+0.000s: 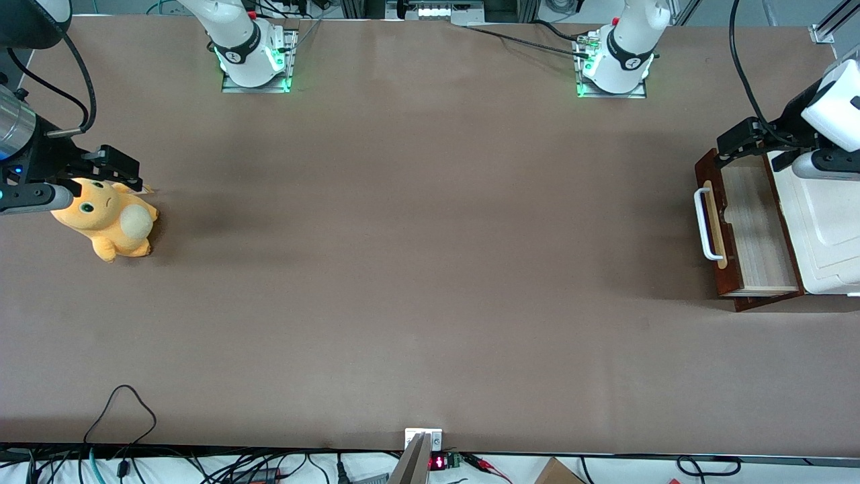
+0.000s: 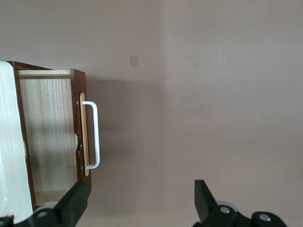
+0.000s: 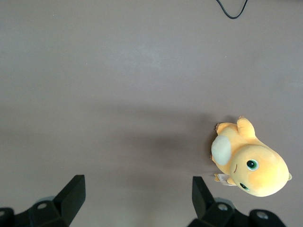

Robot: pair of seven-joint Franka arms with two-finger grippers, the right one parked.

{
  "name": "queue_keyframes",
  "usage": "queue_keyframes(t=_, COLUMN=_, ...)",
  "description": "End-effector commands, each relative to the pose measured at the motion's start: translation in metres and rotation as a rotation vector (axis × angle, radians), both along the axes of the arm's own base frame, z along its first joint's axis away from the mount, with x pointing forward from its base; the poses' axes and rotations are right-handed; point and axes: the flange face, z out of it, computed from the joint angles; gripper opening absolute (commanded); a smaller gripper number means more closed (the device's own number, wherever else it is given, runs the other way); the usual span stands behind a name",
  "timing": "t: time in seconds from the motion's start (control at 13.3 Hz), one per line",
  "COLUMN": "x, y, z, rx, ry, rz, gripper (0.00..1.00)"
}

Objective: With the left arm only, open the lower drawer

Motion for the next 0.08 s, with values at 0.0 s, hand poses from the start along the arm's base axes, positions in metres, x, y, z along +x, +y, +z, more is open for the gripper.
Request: queue_keyframes(t=0.0, x=-0.0035, y=0.0017, z=0.0088, rx=0.019, ry=-0.004, rz=-0.002, gripper=1.0)
